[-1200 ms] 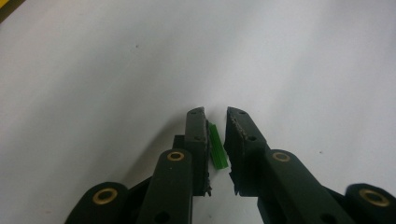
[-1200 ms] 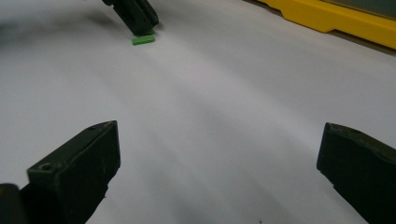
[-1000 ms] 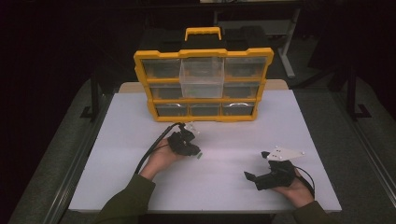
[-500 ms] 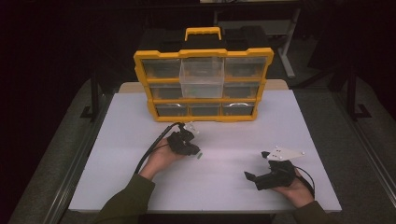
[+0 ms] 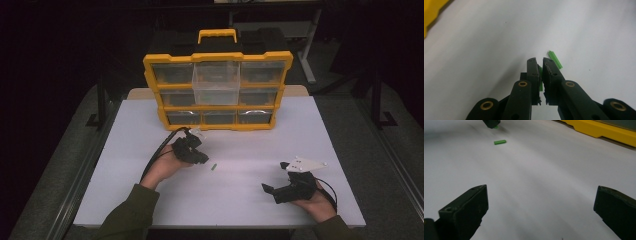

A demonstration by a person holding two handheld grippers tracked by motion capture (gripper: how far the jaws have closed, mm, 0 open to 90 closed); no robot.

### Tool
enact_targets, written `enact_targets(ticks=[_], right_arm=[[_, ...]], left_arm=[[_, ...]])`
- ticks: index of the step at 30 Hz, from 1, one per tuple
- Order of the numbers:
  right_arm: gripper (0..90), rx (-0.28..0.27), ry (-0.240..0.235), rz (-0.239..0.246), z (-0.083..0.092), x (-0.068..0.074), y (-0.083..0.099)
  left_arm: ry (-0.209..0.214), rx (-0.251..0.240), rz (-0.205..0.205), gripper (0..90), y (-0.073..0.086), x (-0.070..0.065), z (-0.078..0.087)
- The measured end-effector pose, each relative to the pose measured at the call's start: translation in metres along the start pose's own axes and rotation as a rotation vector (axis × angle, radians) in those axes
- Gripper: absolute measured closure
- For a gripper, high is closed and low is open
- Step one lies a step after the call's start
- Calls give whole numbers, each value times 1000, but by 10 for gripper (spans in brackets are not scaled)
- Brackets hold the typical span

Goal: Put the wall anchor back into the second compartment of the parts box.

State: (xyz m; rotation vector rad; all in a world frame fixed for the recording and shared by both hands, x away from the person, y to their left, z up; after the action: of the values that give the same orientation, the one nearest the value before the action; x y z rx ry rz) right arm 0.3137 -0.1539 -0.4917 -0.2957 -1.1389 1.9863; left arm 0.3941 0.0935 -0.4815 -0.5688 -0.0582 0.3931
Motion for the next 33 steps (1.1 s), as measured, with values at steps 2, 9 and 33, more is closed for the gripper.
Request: enact_targets(ticks=[2,9,33], right_arm=[[0,1,0,2,0,0,0],[0,0,2,0,0,1,0],[0,-5,2,5,0,0,-1]], left_arm=[[-2,-13,13,839,-2,1,6],[4,-55,47,838,-9,3,29],[-2,-128,57,840,-41,26,123]])
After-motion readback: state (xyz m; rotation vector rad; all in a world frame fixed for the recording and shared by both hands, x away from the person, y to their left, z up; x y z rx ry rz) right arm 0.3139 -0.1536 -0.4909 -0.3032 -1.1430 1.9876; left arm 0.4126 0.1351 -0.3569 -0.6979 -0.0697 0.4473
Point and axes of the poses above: each handheld gripper's, and its own axes: z roughly backward along the jaws, y roughly out of its underside, x roughly to its left, the point moved 9 cm from there along -z, roughly forward along the jaws, and after that the axes turned 6 degrees about -z, right-handed, at the moved point
